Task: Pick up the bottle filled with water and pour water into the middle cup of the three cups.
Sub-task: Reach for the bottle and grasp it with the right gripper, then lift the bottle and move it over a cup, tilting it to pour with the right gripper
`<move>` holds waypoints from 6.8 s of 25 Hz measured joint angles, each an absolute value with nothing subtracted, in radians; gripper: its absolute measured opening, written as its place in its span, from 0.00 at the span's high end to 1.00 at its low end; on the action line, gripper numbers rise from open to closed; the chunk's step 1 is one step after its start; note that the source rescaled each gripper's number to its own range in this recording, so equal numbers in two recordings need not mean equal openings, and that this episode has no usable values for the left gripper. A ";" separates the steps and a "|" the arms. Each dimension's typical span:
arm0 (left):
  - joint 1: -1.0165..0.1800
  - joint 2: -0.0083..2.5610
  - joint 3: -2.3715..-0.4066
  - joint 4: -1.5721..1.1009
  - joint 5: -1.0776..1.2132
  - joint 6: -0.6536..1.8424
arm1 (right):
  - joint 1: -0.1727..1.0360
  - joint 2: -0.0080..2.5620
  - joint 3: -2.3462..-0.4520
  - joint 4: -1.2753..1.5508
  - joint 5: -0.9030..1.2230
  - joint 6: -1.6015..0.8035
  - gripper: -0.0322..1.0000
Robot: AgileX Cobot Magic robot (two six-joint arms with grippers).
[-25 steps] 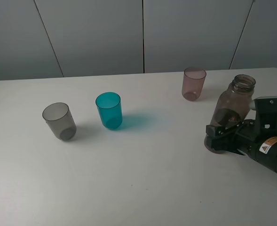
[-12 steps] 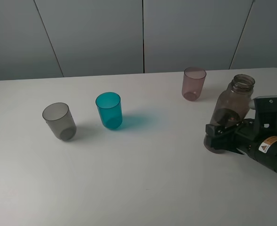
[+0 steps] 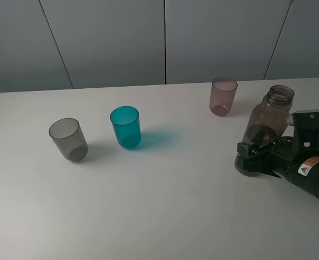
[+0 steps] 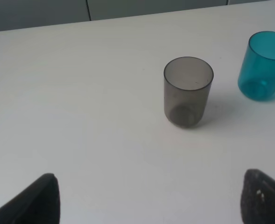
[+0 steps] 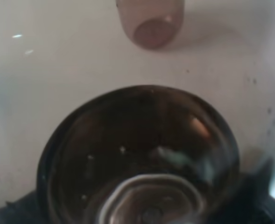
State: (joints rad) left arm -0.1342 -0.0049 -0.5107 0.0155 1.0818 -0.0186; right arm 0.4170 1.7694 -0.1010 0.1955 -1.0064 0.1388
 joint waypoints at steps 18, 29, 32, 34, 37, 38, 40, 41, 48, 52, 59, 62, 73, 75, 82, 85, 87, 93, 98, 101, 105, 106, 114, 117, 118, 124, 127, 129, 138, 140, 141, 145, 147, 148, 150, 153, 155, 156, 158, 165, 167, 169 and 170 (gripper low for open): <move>-0.134 -0.005 -0.511 0.016 1.082 -0.023 | 0.417 1.771 -0.101 0.184 -1.072 0.121 0.77; -0.134 -0.005 -0.511 0.016 1.082 -0.023 | 0.417 1.771 -0.101 0.176 -1.118 0.097 0.78; -0.134 -0.005 -0.511 0.016 1.082 -0.023 | 0.417 1.771 -0.101 0.176 -1.132 0.092 0.78; -0.134 -0.005 -0.511 0.016 1.082 -0.023 | 0.417 1.773 -0.106 0.176 -1.135 0.090 0.78; -0.134 -0.005 -0.511 0.016 1.082 -0.023 | 0.417 1.773 -0.121 0.172 -1.135 0.087 0.78; -0.134 -0.005 -0.511 0.016 1.082 -0.023 | 0.417 1.773 -0.127 0.170 -1.135 0.085 0.78; -0.134 -0.005 -0.511 0.016 1.082 -0.023 | 0.417 1.767 -0.140 0.168 -1.113 0.082 0.78; -0.134 -0.005 -0.511 0.016 1.082 -0.023 | 0.417 1.760 -0.148 0.168 -1.099 0.079 0.78; -0.134 -0.005 -0.511 0.016 1.082 -0.023 | 0.417 1.674 -0.194 0.164 -1.005 0.029 0.78; -0.134 -0.005 -0.511 0.016 1.082 -0.023 | 0.417 1.652 -0.237 0.137 -0.928 0.020 0.78; -0.134 -0.005 -0.511 0.016 1.082 -0.023 | 0.417 1.633 -0.358 0.047 -0.812 0.000 0.78; -0.134 -0.005 -0.511 0.016 1.082 -0.023 | 0.417 1.633 -0.409 0.006 -0.783 -0.005 0.78; -0.134 -0.005 -0.511 0.016 1.082 -0.023 | 0.417 1.670 -0.605 -0.167 -0.698 0.044 0.78; -0.134 -0.005 -0.511 0.016 1.082 -0.023 | 0.417 1.698 -0.641 -0.194 -0.697 0.061 0.78; -0.134 -0.005 -0.511 0.016 1.082 -0.023 | 0.417 1.801 -0.764 -0.276 -0.705 0.095 0.78; -0.134 -0.005 -0.511 0.016 1.082 -0.023 | 0.417 1.853 -0.827 -0.325 -0.707 0.118 0.78; -0.134 -0.005 -0.511 0.016 1.082 -0.023 | 0.417 1.888 -0.870 -0.367 -0.712 0.128 0.78; -0.134 -0.005 -0.511 0.016 1.082 -0.023 | 0.404 1.988 -0.986 -0.483 -0.721 0.166 0.78; -0.134 -0.005 -0.511 0.016 1.082 -0.023 | 0.400 2.055 -1.065 -0.551 -0.724 0.168 0.78; -0.134 -0.005 -0.511 0.016 1.082 -0.023 | 0.400 2.087 -1.095 -0.575 -0.742 0.168 0.78; -0.134 -0.005 -0.511 0.016 1.082 -0.023 | 0.400 2.109 -1.127 -0.610 -0.747 0.149 0.78; -0.134 -0.005 -0.511 0.016 1.082 -0.023 | 0.400 2.116 -1.134 -0.614 -0.747 0.135 0.78; -0.134 -0.005 -0.511 0.016 1.082 -0.023 | 0.400 2.172 -1.184 -0.640 -0.747 0.070 0.78; -0.134 -0.005 -0.511 0.016 1.082 -0.023 | 0.400 2.195 -1.221 -0.647 -0.747 0.068 0.78; -0.134 -0.005 -0.511 0.016 1.082 -0.023 | 0.400 2.200 -1.233 -0.647 -0.747 0.068 0.78; -0.134 -0.005 -0.511 0.016 1.082 -0.023 | 0.416 2.247 -1.282 -0.664 -0.788 0.062 0.78; -0.134 -0.005 -0.511 0.016 1.082 -0.023 | 0.420 2.269 -1.301 -0.666 -0.805 0.055 0.78; -0.134 -0.005 -0.511 0.016 1.082 -0.023 | 0.422 2.285 -1.312 -0.666 -0.820 0.043 0.78; -0.134 -0.005 -0.511 0.016 1.082 -0.023 | 0.427 2.326 -1.346 -0.664 -0.839 -0.010 0.78; -0.134 -0.005 -0.511 0.016 1.082 -0.023 | 0.427 2.337 -1.355 -0.664 -0.844 -0.017 0.78; -0.134 -0.005 -0.511 0.016 1.082 -0.023 | 0.427 2.342 -1.359 -0.664 -0.846 -0.019 0.78; -0.134 -0.005 -0.511 0.016 1.082 -0.023 | 0.427 2.362 -1.380 -0.668 -0.877 -0.043 0.78; -0.134 -0.005 -0.511 0.016 1.082 -0.021 | 0.427 2.365 -1.388 -0.670 -0.883 -0.053 0.78; -0.134 -0.005 -0.511 0.016 1.082 -0.021 | 0.427 2.367 -1.392 -0.670 -0.890 -0.056 0.78; -0.134 -0.005 -0.511 0.016 1.082 -0.021 | 0.427 2.374 -1.401 -0.671 -0.900 -0.063 0.78; -0.134 -0.005 -0.511 0.016 1.082 -0.018 | 0.427 2.387 -1.421 -0.671 -0.921 -0.064 0.78; -0.134 -0.005 -0.511 0.016 1.082 -0.017 | 0.430 2.397 -1.431 -0.671 -0.924 -0.071 0.78; -0.134 -0.005 -0.511 0.016 1.082 -0.017 | 0.430 2.404 -1.438 -0.671 -0.930 -0.077 0.78; -0.134 -0.005 -0.511 0.016 1.082 -0.017 | 0.431 2.421 -1.447 -0.671 -0.937 -0.084 0.78; -0.134 -0.005 -0.511 0.016 1.082 -0.017 | 0.433 2.448 -1.463 -0.672 -0.943 -0.142 0.78; -0.134 -0.005 -0.511 0.016 1.082 -0.019 | 0.439 2.448 -1.466 -0.672 -0.943 -0.175 0.78; -0.134 -0.005 -0.511 0.016 1.082 -0.019 | 0.445 2.451 -1.466 -0.672 -0.937 -0.205 0.78; -0.134 -0.005 -0.511 0.016 1.082 -0.019 | 0.447 2.450 -1.468 -0.672 -0.937 -0.214 0.78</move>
State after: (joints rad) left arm -0.1342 -0.0049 -0.5107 0.0155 1.0818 -0.0186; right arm 0.4468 2.4504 -1.4680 -0.6720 -0.9366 -0.2145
